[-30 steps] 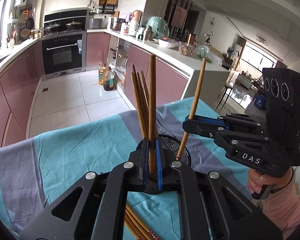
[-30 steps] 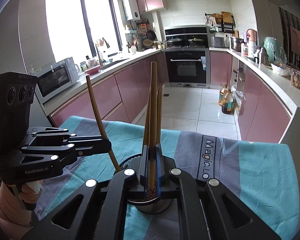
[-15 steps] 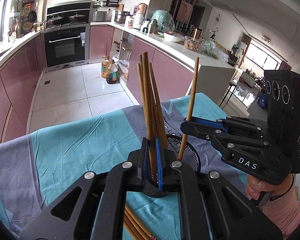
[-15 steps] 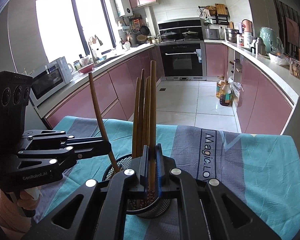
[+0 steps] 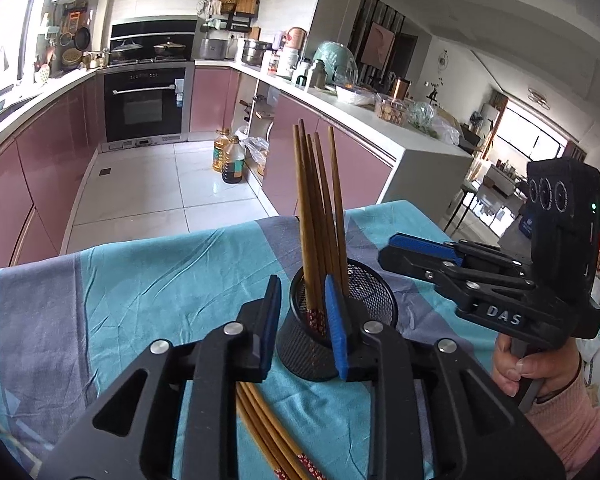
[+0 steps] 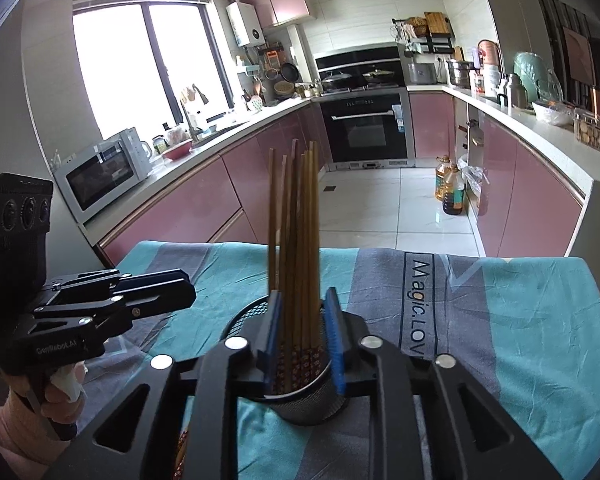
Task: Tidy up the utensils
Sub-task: 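Open the left gripper and withdraw while the right gripper releases its chopstick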
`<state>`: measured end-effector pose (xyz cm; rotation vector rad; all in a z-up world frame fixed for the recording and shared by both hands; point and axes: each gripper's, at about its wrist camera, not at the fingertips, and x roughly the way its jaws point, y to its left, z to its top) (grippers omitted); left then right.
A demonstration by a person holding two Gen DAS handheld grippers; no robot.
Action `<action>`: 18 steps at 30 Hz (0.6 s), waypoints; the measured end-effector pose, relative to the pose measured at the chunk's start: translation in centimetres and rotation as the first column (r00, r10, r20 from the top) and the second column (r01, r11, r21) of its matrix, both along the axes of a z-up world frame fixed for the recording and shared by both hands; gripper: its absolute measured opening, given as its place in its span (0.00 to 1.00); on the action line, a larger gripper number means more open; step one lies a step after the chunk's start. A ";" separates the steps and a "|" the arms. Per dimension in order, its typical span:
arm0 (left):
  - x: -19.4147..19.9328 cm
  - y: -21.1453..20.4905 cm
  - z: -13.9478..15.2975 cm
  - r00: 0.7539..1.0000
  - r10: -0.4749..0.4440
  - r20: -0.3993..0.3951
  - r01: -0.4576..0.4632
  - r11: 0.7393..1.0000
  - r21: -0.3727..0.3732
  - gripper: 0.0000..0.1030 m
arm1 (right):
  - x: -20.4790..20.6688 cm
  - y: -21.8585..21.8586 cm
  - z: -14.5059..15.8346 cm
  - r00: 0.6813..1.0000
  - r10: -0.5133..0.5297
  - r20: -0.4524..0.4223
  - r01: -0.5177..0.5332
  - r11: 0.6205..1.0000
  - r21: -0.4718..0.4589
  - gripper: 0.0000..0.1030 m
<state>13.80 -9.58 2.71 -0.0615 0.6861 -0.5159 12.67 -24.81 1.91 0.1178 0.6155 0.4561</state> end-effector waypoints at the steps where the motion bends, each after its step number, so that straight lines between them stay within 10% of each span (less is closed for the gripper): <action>1: -0.5 0.3 0.1 1.000 0.005 0.013 -0.005 1.000 -0.003 0.29 | -0.6 0.0 0.1 1.000 0.010 0.010 -0.010 1.000 0.006 0.25; 12: -5.9 5.1 -1.4 0.986 0.135 0.099 -0.137 0.991 0.008 0.69 | -5.9 3.0 -2.0 0.990 0.142 0.015 -0.143 0.989 0.024 0.44; 18: -7.5 6.6 -4.4 0.977 0.200 0.072 -0.205 0.975 0.082 0.75 | -5.9 5.2 -5.9 0.980 0.174 -0.100 -0.172 0.985 0.020 0.45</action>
